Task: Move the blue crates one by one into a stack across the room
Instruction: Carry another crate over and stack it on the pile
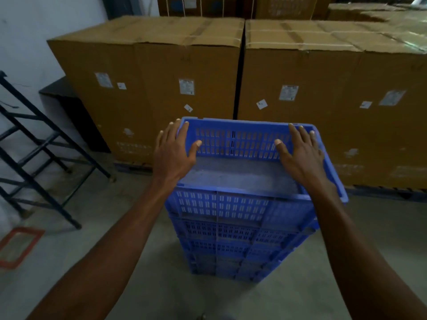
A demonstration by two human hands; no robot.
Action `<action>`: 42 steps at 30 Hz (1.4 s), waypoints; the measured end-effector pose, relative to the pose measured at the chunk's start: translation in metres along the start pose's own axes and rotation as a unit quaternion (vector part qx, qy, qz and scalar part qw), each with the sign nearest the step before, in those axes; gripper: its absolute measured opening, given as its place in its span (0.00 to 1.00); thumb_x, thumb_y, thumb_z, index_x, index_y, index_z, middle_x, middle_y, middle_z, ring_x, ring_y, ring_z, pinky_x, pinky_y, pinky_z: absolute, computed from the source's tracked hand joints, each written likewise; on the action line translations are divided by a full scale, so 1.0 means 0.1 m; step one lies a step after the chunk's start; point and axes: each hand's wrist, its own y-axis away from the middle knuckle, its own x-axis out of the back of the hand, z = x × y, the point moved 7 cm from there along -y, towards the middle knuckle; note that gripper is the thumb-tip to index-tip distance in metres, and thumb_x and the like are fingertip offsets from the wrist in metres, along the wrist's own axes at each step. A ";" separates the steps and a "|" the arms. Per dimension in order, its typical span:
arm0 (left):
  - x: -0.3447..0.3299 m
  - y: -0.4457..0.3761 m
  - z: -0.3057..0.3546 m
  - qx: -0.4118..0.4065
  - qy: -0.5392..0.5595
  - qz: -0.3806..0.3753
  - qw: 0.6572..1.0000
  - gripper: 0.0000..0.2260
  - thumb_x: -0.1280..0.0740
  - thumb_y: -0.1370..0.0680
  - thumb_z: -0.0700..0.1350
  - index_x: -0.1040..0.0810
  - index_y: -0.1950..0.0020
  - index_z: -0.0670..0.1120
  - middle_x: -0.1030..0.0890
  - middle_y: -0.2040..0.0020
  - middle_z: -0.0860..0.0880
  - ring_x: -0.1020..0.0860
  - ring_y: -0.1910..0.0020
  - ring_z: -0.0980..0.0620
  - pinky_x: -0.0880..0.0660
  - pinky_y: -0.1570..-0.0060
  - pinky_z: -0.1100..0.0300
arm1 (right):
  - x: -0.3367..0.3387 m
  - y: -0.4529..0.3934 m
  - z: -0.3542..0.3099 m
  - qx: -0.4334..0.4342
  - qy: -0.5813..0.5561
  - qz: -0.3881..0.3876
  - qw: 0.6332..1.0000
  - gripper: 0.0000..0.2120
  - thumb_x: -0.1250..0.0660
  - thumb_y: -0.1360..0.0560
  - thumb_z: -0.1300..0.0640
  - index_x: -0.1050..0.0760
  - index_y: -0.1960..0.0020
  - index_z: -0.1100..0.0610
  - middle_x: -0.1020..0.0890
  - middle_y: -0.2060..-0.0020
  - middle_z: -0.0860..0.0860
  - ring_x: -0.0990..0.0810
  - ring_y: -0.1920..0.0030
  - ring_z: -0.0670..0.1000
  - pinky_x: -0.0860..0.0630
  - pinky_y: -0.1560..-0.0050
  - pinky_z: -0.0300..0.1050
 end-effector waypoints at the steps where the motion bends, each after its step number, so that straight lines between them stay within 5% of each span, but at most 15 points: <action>1: 0.06 0.10 0.02 0.008 0.003 0.009 1.000 0.31 0.46 0.17 0.64 0.37 0.20 0.47 0.37 0.20 0.44 0.39 0.21 0.44 0.41 0.23 0.43 | 0.00 0.06 -0.12 0.016 -0.011 0.001 1.000 0.33 0.49 0.18 0.36 0.51 0.18 0.47 0.50 0.18 0.50 0.56 0.19 0.55 0.51 0.24 0.65; 12: 0.97 1.93 -0.46 0.210 -0.046 0.117 0.969 0.28 0.40 0.18 0.59 0.31 0.23 0.44 0.31 0.23 0.43 0.34 0.24 0.44 0.36 0.27 0.45 | -0.73 0.80 -1.53 0.217 -0.149 -0.030 0.964 0.29 0.45 0.17 0.39 0.42 0.20 0.48 0.46 0.19 0.48 0.57 0.19 0.51 0.50 0.24 0.59; 18: 1.67 3.67 -0.85 0.376 -0.104 0.169 0.905 0.27 0.40 0.18 0.59 0.29 0.25 0.44 0.30 0.25 0.44 0.32 0.26 0.42 0.34 0.28 0.45 | -1.36 1.97 -2.50 0.371 -0.255 -0.161 0.878 0.29 0.40 0.20 0.42 0.37 0.22 0.50 0.36 0.22 0.51 0.46 0.20 0.52 0.44 0.23 0.51; 29: 3.00 7.56 -0.56 0.637 -0.180 0.263 0.702 0.27 0.42 0.18 0.60 0.32 0.23 0.48 0.32 0.23 0.46 0.34 0.24 0.45 0.35 0.27 0.46 | -2.40 5.60 -3.50 0.528 -0.188 -0.410 0.720 0.31 0.44 0.20 0.38 0.40 0.20 0.50 0.39 0.21 0.52 0.49 0.20 0.52 0.50 0.23 0.48; 42: 4.20 11.16 0.39 0.812 -0.227 0.376 0.385 0.32 0.46 0.19 0.67 0.36 0.21 0.50 0.37 0.20 0.50 0.39 0.22 0.49 0.39 0.24 0.47 | -2.58 10.22 -4.39 0.698 -0.082 -0.577 0.416 0.31 0.46 0.20 0.36 0.45 0.20 0.43 0.43 0.20 0.47 0.52 0.20 0.49 0.47 0.24 0.57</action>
